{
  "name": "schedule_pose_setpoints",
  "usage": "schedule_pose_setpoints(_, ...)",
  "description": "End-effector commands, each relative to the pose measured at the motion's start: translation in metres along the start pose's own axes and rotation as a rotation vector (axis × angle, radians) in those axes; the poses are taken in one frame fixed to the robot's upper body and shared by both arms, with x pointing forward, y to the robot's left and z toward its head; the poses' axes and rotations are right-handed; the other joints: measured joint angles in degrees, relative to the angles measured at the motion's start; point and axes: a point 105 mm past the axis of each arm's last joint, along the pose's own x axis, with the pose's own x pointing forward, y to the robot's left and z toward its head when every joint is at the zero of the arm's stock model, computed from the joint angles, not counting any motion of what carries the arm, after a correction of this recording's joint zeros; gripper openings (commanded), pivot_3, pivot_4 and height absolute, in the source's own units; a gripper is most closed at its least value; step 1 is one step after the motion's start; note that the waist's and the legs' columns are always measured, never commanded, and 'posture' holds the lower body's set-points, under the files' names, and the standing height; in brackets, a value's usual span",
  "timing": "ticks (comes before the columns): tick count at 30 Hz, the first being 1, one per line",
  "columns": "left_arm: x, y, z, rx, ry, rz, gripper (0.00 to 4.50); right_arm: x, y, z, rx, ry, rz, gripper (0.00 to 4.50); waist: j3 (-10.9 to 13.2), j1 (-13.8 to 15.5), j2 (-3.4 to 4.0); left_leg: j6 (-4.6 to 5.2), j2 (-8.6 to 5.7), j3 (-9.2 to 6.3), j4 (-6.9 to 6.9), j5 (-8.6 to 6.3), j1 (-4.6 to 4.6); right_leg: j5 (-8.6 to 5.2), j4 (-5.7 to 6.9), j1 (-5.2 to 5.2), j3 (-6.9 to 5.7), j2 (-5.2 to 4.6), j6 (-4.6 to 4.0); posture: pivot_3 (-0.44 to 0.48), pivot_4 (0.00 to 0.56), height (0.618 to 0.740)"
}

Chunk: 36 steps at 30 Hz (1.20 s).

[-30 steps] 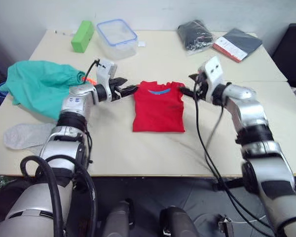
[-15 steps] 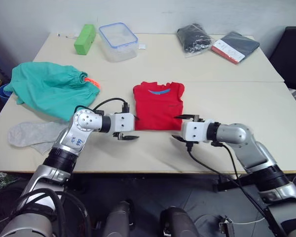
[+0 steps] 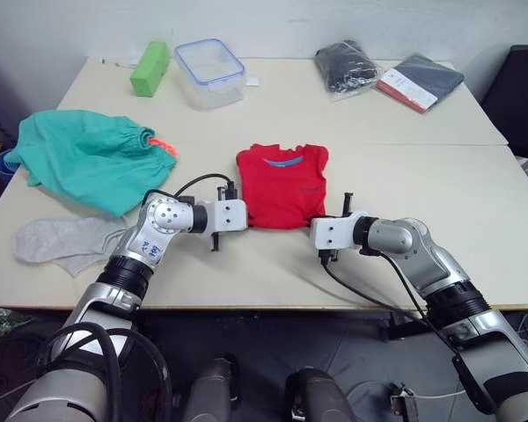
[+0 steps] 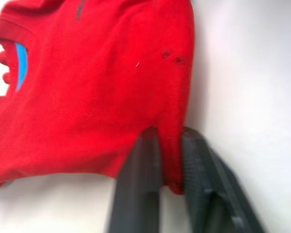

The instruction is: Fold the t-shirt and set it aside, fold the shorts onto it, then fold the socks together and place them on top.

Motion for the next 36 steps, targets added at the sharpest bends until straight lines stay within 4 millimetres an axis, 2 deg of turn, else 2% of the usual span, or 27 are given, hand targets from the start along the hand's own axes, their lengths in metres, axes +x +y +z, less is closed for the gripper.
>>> schedule_pose_setpoints(1,-0.015,-0.015,0.02,-0.044,-0.093,-0.091,0.08,-0.019,0.001,0.025,0.025,-0.124,0.052,0.0,0.0,0.0,0.0,0.0,0.0,0.0,-0.05,0.0,-0.05,0.0,-0.05,-0.03,0.0,0.0,0.0,0.0,0.15,0.74)
schedule_pose_setpoints(3,-0.026,-0.029,0.027,-0.077,-0.12,-0.156,0.08,-0.033,0.012,0.038,0.048,-0.179,0.12,0.0,0.0,-0.1,0.01,-0.06,0.01,-0.03,-0.09,-0.05,-0.04,0.0,-0.1,-0.02,-0.01,0.03,0.0,0.0,0.15,0.74)
schedule_pose_setpoints(6,-0.047,-0.067,0.032,-0.128,-0.112,-0.315,0.08,-0.052,0.032,0.052,0.055,-0.221,0.174,0.0,0.0,-0.1,0.02,-0.07,0.03,-0.09,-0.14,-0.06,-0.06,0.0,-0.23,0.04,0.0,0.05,-0.01,0.0,0.15,0.74)
schedule_pose_setpoints(7,-0.05,-0.074,0.033,-0.139,-0.107,-0.345,0.08,-0.056,0.037,0.055,0.057,-0.226,0.181,0.0,0.0,-0.1,0.02,-0.08,0.05,-0.1,-0.14,-0.07,-0.03,0.0,-0.25,0.07,0.0,0.06,-0.01,0.0,0.15,0.74)
schedule_pose_setpoints(11,-0.048,-0.074,0.023,-0.209,-0.037,-0.25,0.08,-0.06,0.05,0.05,0.065,-0.173,0.145,0.0,0.0,0.2,0.02,-0.06,0.04,-0.22,-0.05,-0.09,0.04,-0.02,-0.22,0.21,-0.05,0.06,-0.04,0.0,0.15,0.74)
schedule_pose_setpoints(14,-0.047,-0.073,0.023,-0.262,-0.046,-0.224,0.08,-0.063,0.053,0.045,0.059,-0.131,0.138,0.0,0.0,0.4,0.02,-0.02,-0.01,-0.31,-0.03,-0.1,0.01,-0.01,-0.21,0.21,-0.07,0.02,-0.03,0.0,0.15,0.74)
schedule_pose_setpoints(15,-0.048,-0.075,0.023,-0.289,-0.054,-0.228,0.26,-0.066,0.053,0.046,0.075,-0.129,0.132,0.48,0.0,0.4,0.02,-0.02,-0.02,-0.31,-0.03,-0.11,-0.01,-0.01,-0.19,0.19,-0.07,0.02,-0.03,0.0,0.15,0.74)
schedule_pose_setpoints(17,-0.051,-0.079,0.023,-0.335,-0.058,-0.229,0.72,-0.071,0.053,0.05,0.119,-0.129,0.124,0.95,0.0,0.4,0.02,-0.07,-0.01,-0.31,-0.05,-0.13,-0.03,-0.01,-0.2,0.16,-0.08,0.04,-0.03,0.0,0.15,0.74)
schedule_pose_setpoints(21,-0.074,-0.079,0.023,-0.444,-0.085,-0.2,1.91,-0.09,0.048,0.06,0.287,-0.152,0.105,2.28,0.0,-0.1,0.02,-0.12,0.04,-0.32,-0.1,-0.11,-0.05,-0.03,-0.27,0.16,-0.09,0.08,-0.07,0.0,0.15,0.74)
schedule_pose_setpoints(23,-0.093,-0.064,0.043,-0.587,-0.218,-0.184,2.49,-0.098,0.025,0.072,0.524,-0.226,0.031,2.93,0.0,-0.1,0.01,-0.15,0.08,-0.32,-0.11,-0.09,-0.02,-0.04,-0.25,0.17,-0.09,0.12,-0.09,0.0,0.15,0.74)
schedule_pose_setpoints(24,-0.101,-0.056,0.053,-0.642,-0.282,-0.18,2.84,-0.1,0.015,0.076,0.607,-0.254,0.004,2.98,0.0,-0.1,0.01,-0.15,0.1,-0.36,-0.11,-0.08,-0.06,-0.04,-0.24,0.17,-0.09,0.12,-0.09,0.0,0.15,0.74)
schedule_pose_setpoints(25,-0.104,-0.046,0.06,-0.675,-0.325,-0.16,3.1,-0.098,0.007,0.078,0.667,-0.271,-0.013,2.98,0.0,-0.1,0.01,-0.15,0.1,-0.42,-0.09,-0.08,-0.04,-0.04,-0.18,0.19,-0.11,0.12,-0.09,0.0,0.15,0.74)
schedule_pose_setpoints(26,-0.102,-0.039,0.062,-0.686,-0.334,-0.137,3.1,-0.094,0.002,0.079,0.711,-0.281,-0.019,2.98,0.0,0.0,0.01,-0.14,0.09,-0.48,-0.09,-0.09,-0.03,-0.04,-0.16,0.19,-0.12,0.12,-0.1,0.0,0.15,0.74)
schedule_pose_setpoints(27,-0.095,-0.035,0.056,-0.666,-0.286,-0.107,3.13,-0.089,0.0,0.08,0.746,-0.282,-0.014,2.8,0.0,0.0,0.01,-0.13,0.08,-0.55,-0.07,-0.08,-0.02,-0.04,-0.13,0.21,-0.14,0.12,-0.1,0.0,0.15,0.74)
schedule_pose_setpoints(29,-0.074,-0.036,0.032,-0.51,-0.105,-0.058,3.13,-0.079,0.003,0.075,0.773,-0.238,0.015,2.28,-0.1,0.5,0.15,-0.13,-0.01,-0.61,-0.08,-0.08,0.05,-0.04,-0.18,0.3,-0.14,0.1,-0.11,0.0,0.15,0.74)
schedule_pose_setpoints(31,-0.06,-0.04,0.018,-0.47,-0.05,-0.067,2.75,-0.073,0.012,0.069,0.746,-0.186,0.051,1.63,-0.1,0.9,0.22,-0.08,-0.12,-0.54,-0.18,-0.16,0.13,-0.02,-0.46,0.47,-0.12,0.06,-0.07,0.0,0.15,0.74)
schedule_pose_setpoints(35,-0.04,-0.037,0.024,-0.476,-0.114,-0.103,1.56,-0.047,0.023,0.063,0.728,-0.143,0.08,0.15,-0.1,1.4,0.11,-0.05,-0.09,-0.37,-0.07,-0.21,-0.35,-0.02,-0.44,-0.01,-0.07,0.08,-0.05,0.0,0.15,0.74)
schedule_pose_setpoints(36,-0.035,-0.035,0.026,-0.479,-0.124,-0.108,1.25,-0.039,0.026,0.061,0.717,-0.133,0.086,0.0,-0.1,1.3,0.08,-0.05,-0.07,-0.36,-0.02,-0.21,-0.34,-0.02,-0.39,-0.01,-0.08,0.09,-0.05,0.0,0.15,0.74)
